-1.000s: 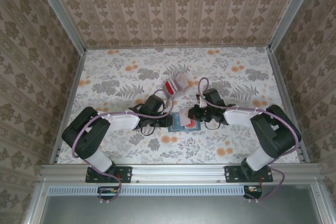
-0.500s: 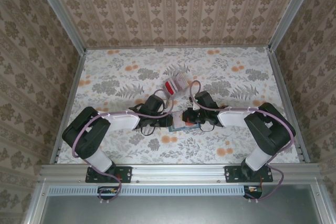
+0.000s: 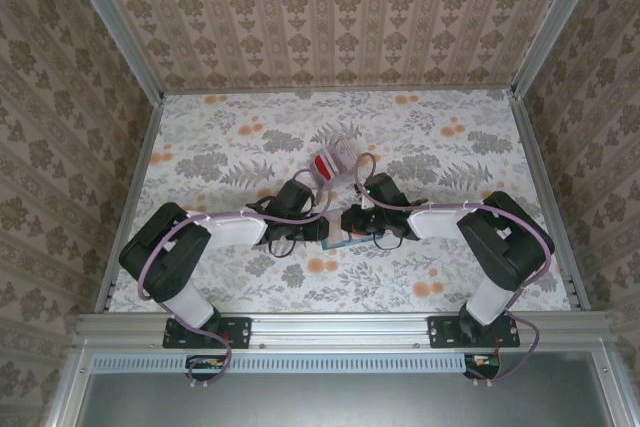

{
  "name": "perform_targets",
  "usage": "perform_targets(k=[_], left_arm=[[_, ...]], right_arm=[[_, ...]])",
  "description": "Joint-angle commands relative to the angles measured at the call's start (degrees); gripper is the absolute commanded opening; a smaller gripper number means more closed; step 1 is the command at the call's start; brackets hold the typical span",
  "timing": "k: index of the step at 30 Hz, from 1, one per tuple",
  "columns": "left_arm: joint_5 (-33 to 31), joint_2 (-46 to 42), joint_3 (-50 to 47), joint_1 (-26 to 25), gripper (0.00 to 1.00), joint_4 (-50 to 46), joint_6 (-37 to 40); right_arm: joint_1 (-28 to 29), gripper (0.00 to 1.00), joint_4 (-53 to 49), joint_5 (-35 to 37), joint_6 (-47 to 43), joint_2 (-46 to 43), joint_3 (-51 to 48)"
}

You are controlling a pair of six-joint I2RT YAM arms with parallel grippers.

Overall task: Put the credit cards into the card holder
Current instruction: Insert the credit card into the card slot, then flip over the card slot in the card holder.

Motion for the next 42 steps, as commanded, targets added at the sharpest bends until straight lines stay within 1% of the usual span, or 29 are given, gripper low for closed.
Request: perform_targets(k=[1,3,8,12,19,27,35,42], left_arm=[[-0.3,1.3,0.8,-0.5,0.28,-1.2,-0.5],[-0.4,1.2,0.6,-0.5,0.28,-1.4,-0.4],[-0.6,0.7,0.4,-0.5,0.28,-1.6,-0.3],[-0.9,0.3,0.3,-0.5,0.28,-1.7,-0.1],[-1.9,-2.0,2.6,-0.5,0.28,-5.3,1.6],[-3.0,-5.2,7.2,-1.3,0.30,-9.2,2.9],[-2.2,-0.7,11.6,-4.0,0.29,-8.2,2.2],[-1.1,4.5,12.4,-4.0,0.28,-6.9,0.9]], right_arm=[[1.1,0.19,-7.2,3.4,-1.2,-1.0,0.6],[0.7,0.24,-9.7,4.6,-2.3,-3.0,1.2],[-1.6,0.31,-15.8,7.6,-5.5,-8.6,1.7],[-3.2,0.32,-19.6,9.6,-7.8,-11.2,1.3],[-5.1,0.33,-19.0,9.4,-8.3,-9.8,-1.6],[-5.7,0.33,-17.8,9.5,-8.4,-8.0,-1.7],[-6.1,0.34,-18.1,10.4,-8.7,-8.6,-2.3],[-6.2,0.35,-18.0,9.9,-8.7,-8.5,-2.3]])
